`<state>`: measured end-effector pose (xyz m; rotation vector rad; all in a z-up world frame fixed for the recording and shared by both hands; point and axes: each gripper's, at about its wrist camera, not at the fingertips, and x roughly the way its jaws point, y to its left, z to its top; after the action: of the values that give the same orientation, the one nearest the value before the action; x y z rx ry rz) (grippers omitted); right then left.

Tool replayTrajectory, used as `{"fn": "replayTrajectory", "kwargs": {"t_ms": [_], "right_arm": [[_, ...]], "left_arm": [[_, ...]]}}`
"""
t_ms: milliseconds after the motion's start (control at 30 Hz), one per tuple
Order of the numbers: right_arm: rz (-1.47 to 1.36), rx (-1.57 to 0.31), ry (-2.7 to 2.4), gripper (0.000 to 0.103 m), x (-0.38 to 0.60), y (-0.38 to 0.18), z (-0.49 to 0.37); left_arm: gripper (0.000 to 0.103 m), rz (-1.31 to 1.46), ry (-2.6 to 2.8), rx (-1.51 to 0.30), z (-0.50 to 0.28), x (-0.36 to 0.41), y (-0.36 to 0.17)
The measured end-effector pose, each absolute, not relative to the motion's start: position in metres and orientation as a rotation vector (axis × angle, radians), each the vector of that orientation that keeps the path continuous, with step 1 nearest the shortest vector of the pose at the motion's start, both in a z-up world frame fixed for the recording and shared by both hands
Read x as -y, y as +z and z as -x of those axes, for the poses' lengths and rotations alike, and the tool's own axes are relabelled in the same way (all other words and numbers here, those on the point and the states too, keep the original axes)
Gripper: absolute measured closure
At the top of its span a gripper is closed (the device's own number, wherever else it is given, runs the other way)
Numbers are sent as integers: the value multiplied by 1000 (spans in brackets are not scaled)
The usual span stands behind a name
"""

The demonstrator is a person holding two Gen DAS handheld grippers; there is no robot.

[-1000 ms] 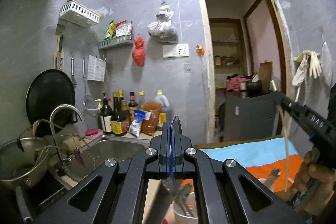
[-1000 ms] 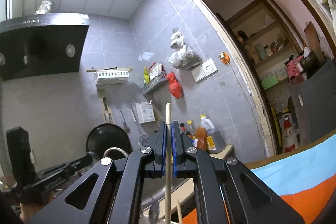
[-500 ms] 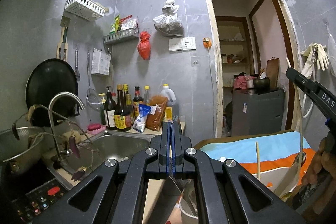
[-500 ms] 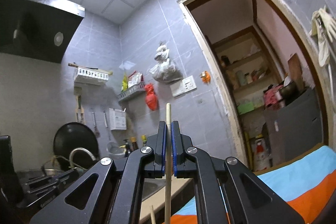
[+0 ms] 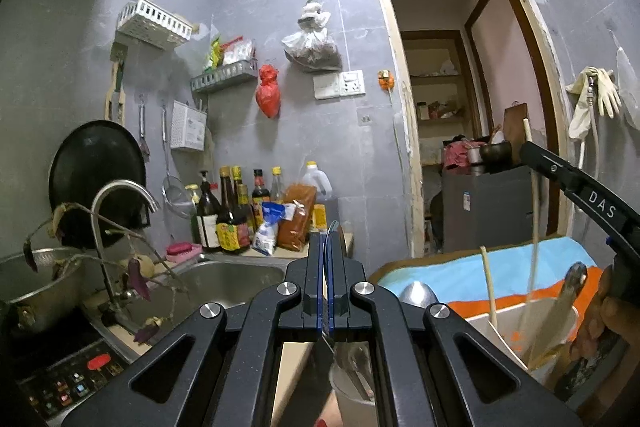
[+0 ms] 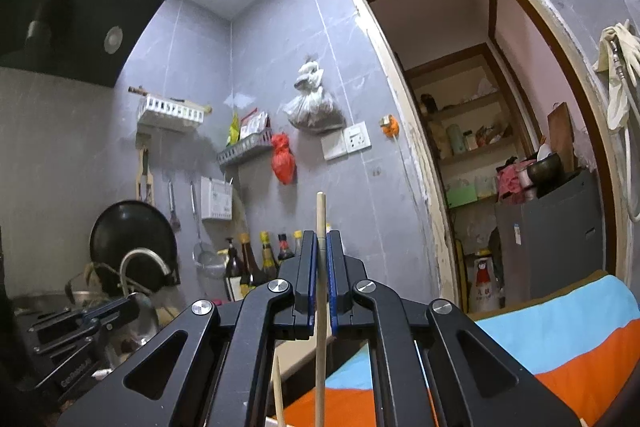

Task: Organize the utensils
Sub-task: 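Open both tools to drop the spoon and chopstick into the caddy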

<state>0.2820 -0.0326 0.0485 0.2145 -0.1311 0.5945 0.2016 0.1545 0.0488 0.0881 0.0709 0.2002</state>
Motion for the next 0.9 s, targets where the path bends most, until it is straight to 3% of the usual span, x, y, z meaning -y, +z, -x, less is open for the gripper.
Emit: {"fn": "replayTrajectory", "kwargs": {"t_ms": [533,600,667,867,900], "right_arm": [[-144,-76,697,97,48,40,-272],[-152,-87,699,94,54,41,-269],[-161,-92,703,86,61,43,-266],[-179,-81,694,77,87,54,-249],[-185,-78,692,72,92,57,-245]], "left_arm": [[97,170,-71,-298,-205,-177,55],[91,225,-105,-313,-204,-181,57],[68,265,-128,-297,-198,-183,59],[60,259,-137,-258,-183,-172,74],[58,254,-141,-251,-180,-168,77]]}}
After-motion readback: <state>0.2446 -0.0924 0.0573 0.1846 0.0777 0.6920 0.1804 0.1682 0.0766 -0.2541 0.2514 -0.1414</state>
